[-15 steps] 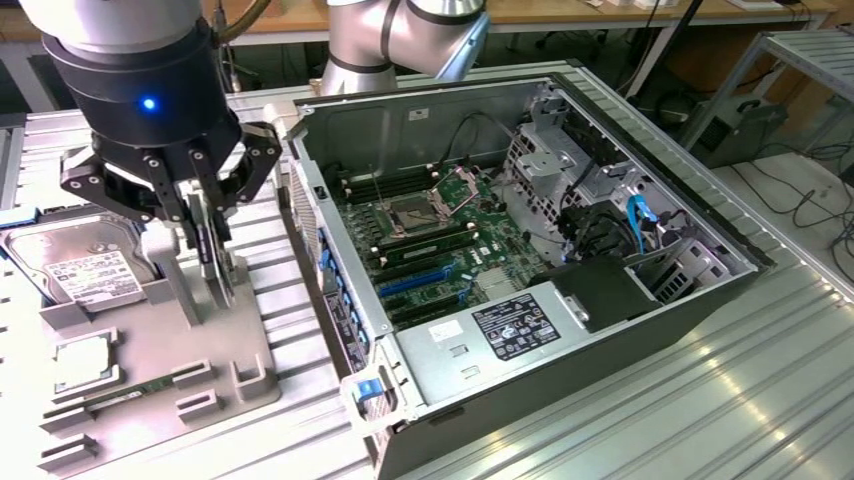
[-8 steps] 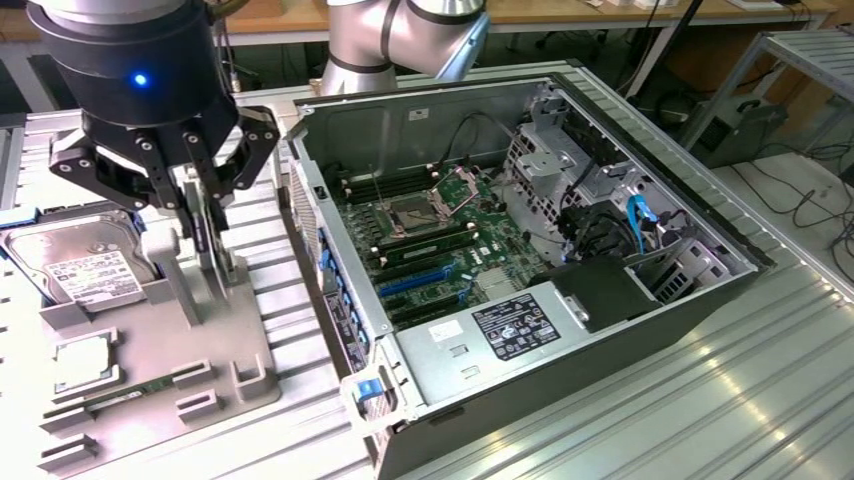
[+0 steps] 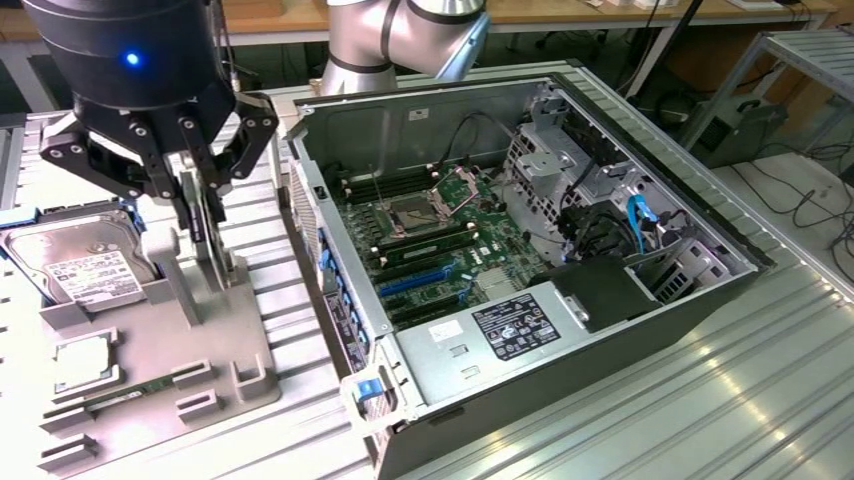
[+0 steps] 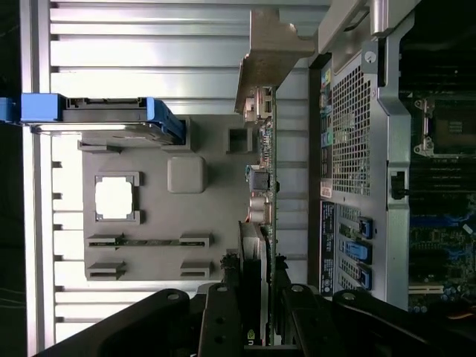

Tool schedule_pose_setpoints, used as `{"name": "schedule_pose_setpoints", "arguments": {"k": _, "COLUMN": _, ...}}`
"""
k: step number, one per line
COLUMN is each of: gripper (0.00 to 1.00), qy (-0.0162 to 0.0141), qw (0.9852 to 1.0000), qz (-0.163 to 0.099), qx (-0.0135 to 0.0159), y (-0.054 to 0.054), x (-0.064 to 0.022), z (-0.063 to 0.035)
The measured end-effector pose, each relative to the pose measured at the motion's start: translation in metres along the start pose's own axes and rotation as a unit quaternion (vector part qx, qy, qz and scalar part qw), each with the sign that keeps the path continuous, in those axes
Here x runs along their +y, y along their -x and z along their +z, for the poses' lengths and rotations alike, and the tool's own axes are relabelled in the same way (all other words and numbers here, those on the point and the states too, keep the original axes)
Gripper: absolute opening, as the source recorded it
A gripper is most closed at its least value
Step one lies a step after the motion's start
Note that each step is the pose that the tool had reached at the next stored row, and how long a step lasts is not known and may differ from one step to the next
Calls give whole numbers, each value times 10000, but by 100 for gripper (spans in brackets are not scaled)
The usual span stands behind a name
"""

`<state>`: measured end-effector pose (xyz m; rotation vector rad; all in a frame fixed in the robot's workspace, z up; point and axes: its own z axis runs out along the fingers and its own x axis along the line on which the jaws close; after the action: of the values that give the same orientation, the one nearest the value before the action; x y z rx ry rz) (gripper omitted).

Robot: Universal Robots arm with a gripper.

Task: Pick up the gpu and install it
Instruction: 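Pick up the gpu and move the gpu toward the slot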

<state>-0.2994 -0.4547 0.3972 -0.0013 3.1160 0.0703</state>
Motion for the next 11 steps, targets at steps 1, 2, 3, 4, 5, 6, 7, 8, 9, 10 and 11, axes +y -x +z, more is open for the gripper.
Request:
{"name": "schedule_pose_setpoints", "arguments": {"k": 1, "gripper": 27, "qy": 0, "qw": 10000, "qz": 0, "qx": 0, "y": 1, "x": 1, "z": -24}}
{"name": "schedule_pose_setpoints", "arguments": {"k": 2, "gripper": 27, "qy": 0, "qw": 10000, "qz": 0, "qx": 0, "y": 1, "x": 2, "z": -48}}
{"name": "schedule_pose_setpoints", "arguments": {"k": 3, "gripper": 27, "qy": 0, "qw": 10000, "qz": 0, "qx": 0, "y": 2, "x": 4, "z": -84}}
{"name": "schedule_pose_setpoints", "arguments": {"k": 4, "gripper": 27, "qy": 1, "qw": 10000, "qz": 0, "qx": -1, "y": 3, "x": 5, "z": -113}}
{"name": "schedule_pose_setpoints", "arguments": {"k": 5, "gripper": 27, "qy": 0, "qw": 10000, "qz": 0, "qx": 0, "y": 3, "x": 6, "z": -134}}
{"name": "schedule_pose_setpoints", "arguments": {"k": 6, "gripper": 27, "qy": 0, "qw": 10000, "qz": 0, "qx": 0, "y": 4, "x": 8, "z": -168}}
{"name": "schedule_pose_setpoints", "arguments": {"k": 7, "gripper": 27, "qy": 1, "qw": 10000, "qz": 0, "qx": 0, "y": 5, "x": 10, "z": -214}}
{"name": "schedule_pose_setpoints", "arguments": {"k": 8, "gripper": 27, "qy": 1, "qw": 10000, "qz": 0, "qx": 0, "y": 6, "x": 11, "z": -245}}
{"name": "schedule_pose_setpoints", "arguments": {"k": 9, "gripper": 27, "qy": 2, "qw": 10000, "qz": 0, "qx": 0, "y": 7, "x": 12, "z": -265}}
{"name": "schedule_pose_setpoints", "arguments": {"k": 10, "gripper": 27, "qy": 2, "qw": 10000, "qz": 0, "qx": 0, "y": 7, "x": 13, "z": -292}}
{"name": "schedule_pose_setpoints", "arguments": {"k": 11, "gripper": 27, "qy": 2, "qw": 10000, "qz": 0, "qx": 0, "y": 8, "x": 15, "z": -330}}
